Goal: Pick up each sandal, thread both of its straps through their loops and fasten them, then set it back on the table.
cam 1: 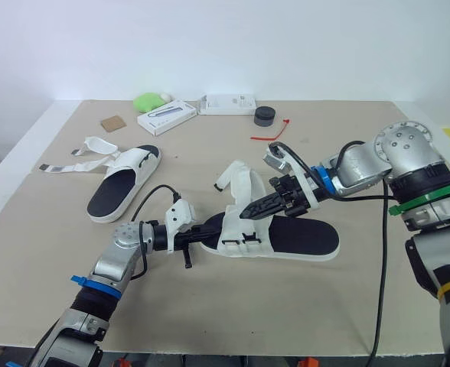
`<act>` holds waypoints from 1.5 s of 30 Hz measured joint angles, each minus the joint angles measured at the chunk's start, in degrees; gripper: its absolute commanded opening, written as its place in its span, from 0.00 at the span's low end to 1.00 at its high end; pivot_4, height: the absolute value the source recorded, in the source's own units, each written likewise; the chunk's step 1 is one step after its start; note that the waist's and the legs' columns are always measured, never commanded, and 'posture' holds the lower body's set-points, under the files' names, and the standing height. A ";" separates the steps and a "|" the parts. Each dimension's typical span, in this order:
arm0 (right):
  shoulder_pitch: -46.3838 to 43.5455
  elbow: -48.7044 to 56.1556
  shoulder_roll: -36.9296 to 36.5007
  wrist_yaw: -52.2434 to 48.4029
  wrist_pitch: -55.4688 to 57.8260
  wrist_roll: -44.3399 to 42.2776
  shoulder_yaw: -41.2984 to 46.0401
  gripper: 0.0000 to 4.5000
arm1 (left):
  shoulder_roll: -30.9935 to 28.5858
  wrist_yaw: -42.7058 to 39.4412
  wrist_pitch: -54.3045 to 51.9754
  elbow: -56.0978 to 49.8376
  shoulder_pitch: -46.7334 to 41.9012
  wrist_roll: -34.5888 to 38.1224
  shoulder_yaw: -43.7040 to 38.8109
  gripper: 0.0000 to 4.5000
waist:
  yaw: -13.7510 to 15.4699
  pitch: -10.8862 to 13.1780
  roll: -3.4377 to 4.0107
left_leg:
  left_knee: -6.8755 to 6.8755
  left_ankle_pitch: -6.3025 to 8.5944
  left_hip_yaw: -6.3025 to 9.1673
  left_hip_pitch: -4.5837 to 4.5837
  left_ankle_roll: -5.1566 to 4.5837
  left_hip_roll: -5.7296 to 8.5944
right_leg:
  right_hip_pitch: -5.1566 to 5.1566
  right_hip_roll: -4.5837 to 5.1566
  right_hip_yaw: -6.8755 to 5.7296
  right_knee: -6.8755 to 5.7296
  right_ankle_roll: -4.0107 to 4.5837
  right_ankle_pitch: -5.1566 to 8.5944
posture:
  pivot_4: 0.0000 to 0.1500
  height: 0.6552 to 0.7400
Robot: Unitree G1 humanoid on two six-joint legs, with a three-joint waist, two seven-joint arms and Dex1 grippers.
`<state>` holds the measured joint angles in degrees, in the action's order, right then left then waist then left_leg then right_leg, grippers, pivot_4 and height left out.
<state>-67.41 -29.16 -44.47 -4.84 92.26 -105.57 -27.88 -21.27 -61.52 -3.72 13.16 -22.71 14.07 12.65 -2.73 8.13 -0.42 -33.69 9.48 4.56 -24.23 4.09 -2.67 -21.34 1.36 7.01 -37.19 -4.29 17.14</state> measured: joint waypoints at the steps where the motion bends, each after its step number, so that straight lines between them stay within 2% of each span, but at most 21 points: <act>1: 0.53 0.02 -0.17 0.20 -0.18 -0.28 0.00 0.01 | 0.00 0.00 0.00 0.00 0.02 0.00 0.00 0.00 | 0.00 -0.01 0.02 | 0.00 0.00 -0.01 0.00 0.00 0.00 | 0.00 0.00 0.01 0.00 0.00 0.00 | 1.00 1.00; 14: 1.48 -1.42 0.32 2.75 -0.38 1.18 1.83 0.01 | 0.02 0.02 -0.04 -0.03 0.11 0.00 0.00 0.00 | -0.01 -0.08 0.08 | 0.00 0.00 0.00 0.01 0.00 0.00 | 0.00 -0.01 -0.01 0.00 0.00 0.01 | 1.00 1.00; 23: 3.45 -0.53 1.47 2.95 -0.38 8.63 3.14 0.01 | 0.03 0.21 -0.03 -0.14 0.30 0.07 0.00 0.00 | -0.01 -0.10 0.09 | 0.00 0.01 0.00 0.01 -0.01 0.00 | -0.01 -0.01 -0.01 0.00 0.01 0.03 | 1.00 1.00; 30: 6.26 5.18 1.60 2.01 -0.84 14.03 3.59 0.01 | 0.06 0.37 -0.03 -0.18 0.47 0.12 0.00 0.00 | -0.01 -0.20 0.19 | 0.01 0.01 0.01 0.02 -0.02 0.00 | 0.00 -0.02 -0.01 0.00 -0.01 0.04 | 1.00 1.00; 45: 6.27 10.48 -0.70 -9.26 -0.95 17.12 4.59 0.01 | 0.07 0.23 -0.03 -0.17 0.47 0.32 0.00 0.00 | 0.00 -0.20 0.19 | 0.05 0.03 0.01 0.02 -0.03 0.00 | -0.01 -0.02 -0.01 0.00 -0.01 0.10 | 1.00 1.00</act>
<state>-61.14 -18.68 -45.17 -14.10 91.31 -88.45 -23.30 -21.20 -61.29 -3.75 12.99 -22.24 14.39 12.66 -2.72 7.93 -0.23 -33.63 9.50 4.56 -24.21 4.05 -2.67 -21.35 1.34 7.00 -37.19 -4.29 17.23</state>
